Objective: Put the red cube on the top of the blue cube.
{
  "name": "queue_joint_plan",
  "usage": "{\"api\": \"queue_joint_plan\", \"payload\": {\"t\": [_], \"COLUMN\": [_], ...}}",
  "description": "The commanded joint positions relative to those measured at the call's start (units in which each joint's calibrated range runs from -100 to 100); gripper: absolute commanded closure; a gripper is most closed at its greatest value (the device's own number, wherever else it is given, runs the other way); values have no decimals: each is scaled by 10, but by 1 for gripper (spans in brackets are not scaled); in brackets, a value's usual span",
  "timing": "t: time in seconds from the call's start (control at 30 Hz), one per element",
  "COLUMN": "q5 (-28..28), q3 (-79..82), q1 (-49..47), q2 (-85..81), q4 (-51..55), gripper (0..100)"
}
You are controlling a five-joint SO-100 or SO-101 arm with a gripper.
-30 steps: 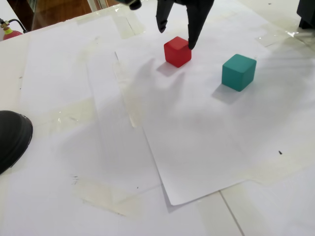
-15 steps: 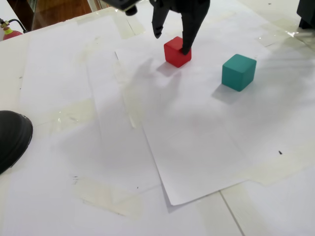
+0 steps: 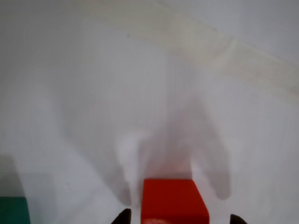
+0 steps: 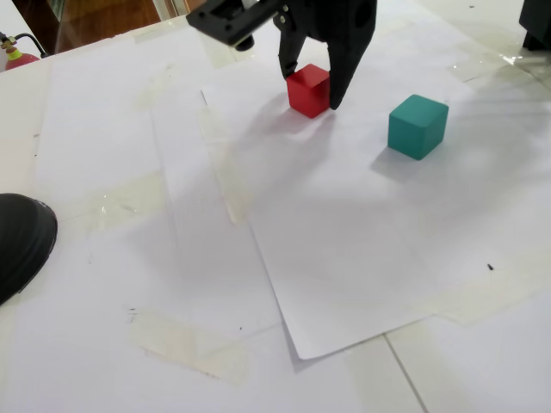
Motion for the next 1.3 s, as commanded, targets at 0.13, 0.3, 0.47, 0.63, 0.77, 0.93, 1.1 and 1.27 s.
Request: {"api": "queue_joint_plan", "payload": {"t": [0.13,0.3,0.47,0.63,0.77,0.93,1.1,1.27], "q5": [-6,-7,-8,-8,-9,-10,-15,-21], "q3": [3,4,8,9,9,12,13,13], "q1": [-10,-10,-9,-9,-10,-13,-20,-30], "q2": [-6,-6,-6,-6,-6,-9,-14,-32], "q4": [-17,-16,-17,-17,-17,-17,-11,-1], "gripper": [72,74,77,82,84,85,86,88]}}
